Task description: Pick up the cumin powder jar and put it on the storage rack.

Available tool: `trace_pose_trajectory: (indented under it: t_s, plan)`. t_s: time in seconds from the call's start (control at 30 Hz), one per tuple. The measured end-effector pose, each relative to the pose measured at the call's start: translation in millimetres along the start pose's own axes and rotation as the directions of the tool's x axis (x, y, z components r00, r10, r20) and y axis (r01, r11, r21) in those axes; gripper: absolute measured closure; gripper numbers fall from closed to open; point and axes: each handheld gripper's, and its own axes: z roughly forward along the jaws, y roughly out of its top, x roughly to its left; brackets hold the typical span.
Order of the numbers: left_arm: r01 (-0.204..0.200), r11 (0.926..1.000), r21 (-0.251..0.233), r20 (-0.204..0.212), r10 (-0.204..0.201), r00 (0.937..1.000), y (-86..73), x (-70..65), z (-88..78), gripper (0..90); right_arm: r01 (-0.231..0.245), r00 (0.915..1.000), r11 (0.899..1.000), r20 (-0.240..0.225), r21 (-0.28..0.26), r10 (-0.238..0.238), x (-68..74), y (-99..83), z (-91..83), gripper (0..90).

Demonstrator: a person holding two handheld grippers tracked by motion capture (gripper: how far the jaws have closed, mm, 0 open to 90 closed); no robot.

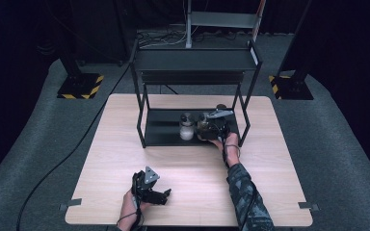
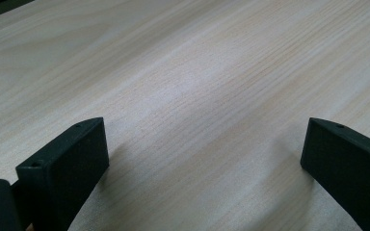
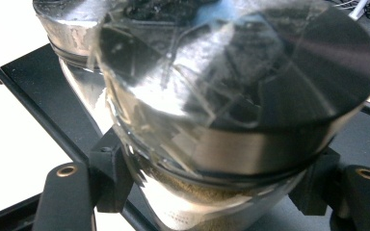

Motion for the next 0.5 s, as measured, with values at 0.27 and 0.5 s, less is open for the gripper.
trace_pose_trajectory:
  t_s: [0.27,0.5]
  plan:
    - [0.000,1.0000,0.000,0.000,0.000,1.0000,0.0,0.1,0.0,2.5,0.014,0.9998,1.000,-0.010,0.000,-0.014,-1.4,-2.0,3.2,30.0]
    - [0.000,1.0000,0.000,0.000,0.000,1.0000,0.0,0.1,0.0,2.5,0.014,0.9998,1.000,-0.015,-0.004,-0.014,-3.9,-5.1,8.0,30.0]
